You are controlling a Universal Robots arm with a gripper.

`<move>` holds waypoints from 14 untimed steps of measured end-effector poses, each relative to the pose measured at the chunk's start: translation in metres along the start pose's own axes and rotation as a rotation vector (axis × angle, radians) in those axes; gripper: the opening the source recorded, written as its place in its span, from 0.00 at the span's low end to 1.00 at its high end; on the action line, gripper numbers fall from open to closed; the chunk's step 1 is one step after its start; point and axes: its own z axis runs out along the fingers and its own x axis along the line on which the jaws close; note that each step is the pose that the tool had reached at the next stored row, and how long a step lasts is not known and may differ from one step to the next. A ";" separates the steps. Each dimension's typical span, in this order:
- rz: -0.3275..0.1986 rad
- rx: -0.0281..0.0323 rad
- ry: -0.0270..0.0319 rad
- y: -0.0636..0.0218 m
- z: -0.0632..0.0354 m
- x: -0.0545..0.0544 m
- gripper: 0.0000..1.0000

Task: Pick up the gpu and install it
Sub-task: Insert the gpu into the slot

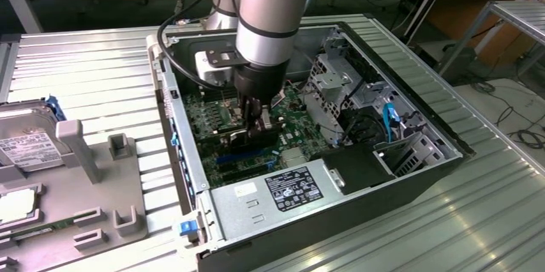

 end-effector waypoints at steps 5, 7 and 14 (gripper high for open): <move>0.000 0.0015 -0.0001 0.0026 0.0001 0.000 0.27; 0.000 0.0015 -0.0003 0.0026 0.0002 0.000 0.27; 0.000 0.0014 -0.0004 0.0025 0.0002 0.000 0.27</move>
